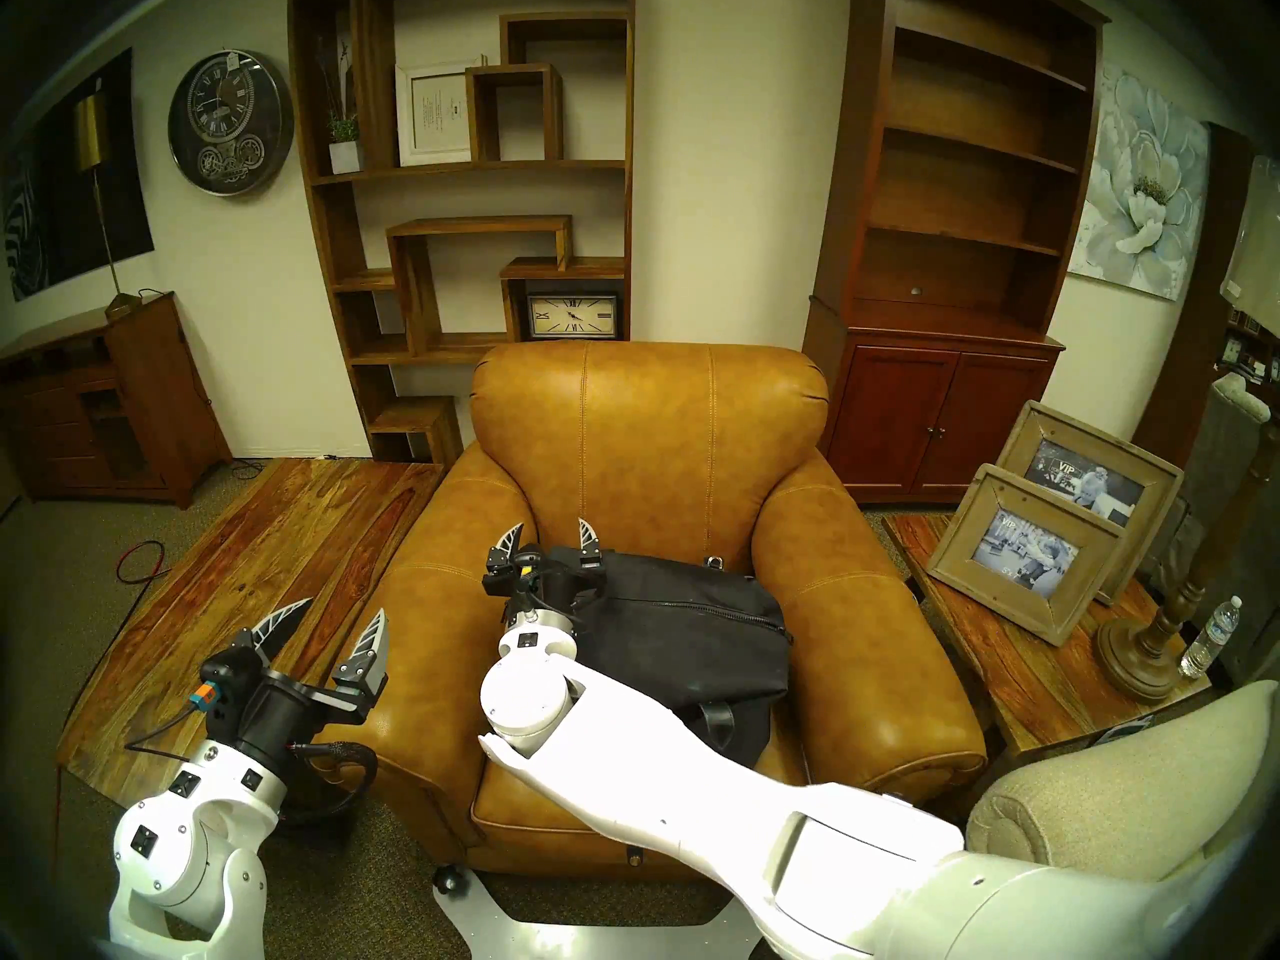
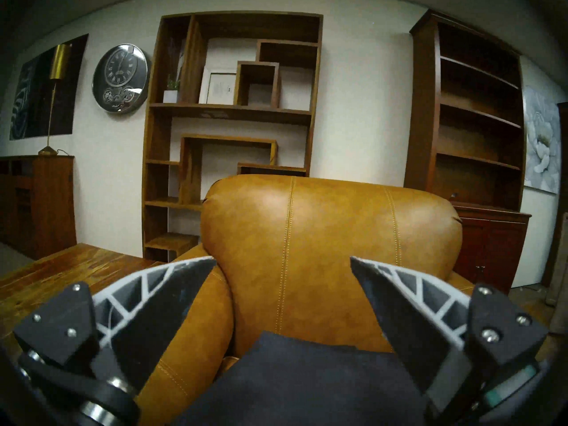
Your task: Open a bag with a zipper
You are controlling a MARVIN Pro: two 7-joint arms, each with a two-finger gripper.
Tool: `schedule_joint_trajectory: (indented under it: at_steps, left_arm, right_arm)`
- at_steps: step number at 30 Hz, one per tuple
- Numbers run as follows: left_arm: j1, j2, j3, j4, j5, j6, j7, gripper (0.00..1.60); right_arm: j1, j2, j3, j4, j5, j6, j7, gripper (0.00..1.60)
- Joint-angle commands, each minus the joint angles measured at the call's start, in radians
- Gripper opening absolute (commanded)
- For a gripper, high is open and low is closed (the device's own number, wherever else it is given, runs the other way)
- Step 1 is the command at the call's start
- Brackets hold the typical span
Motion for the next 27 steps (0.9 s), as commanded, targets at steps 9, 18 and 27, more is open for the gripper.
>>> schedule_joint_trajectory:
  at_steps: [9, 18, 27]
  left_arm:
    - [-0.006, -0.001, 0.000, -0.011, 0.003, -0.004, 0.000, 1.60]
    - [-0.010, -0.002, 0.001, -0.009, 0.006, -0.004, 0.000, 1.60]
    - [-0.014, -0.003, 0.001, -0.005, 0.008, -0.004, 0.000, 1.60]
  right_arm:
    - [-0.122, 0.198, 0.032, -0.202, -0.059, -0.060, -0.100, 1.60]
    - [-0.175, 0.309, 0.053, -0.310, -0.080, -0.089, -0.122, 1.60]
    - [-0.263, 0.436, 0.064, -0.441, -0.100, -0.118, -0.133, 1.60]
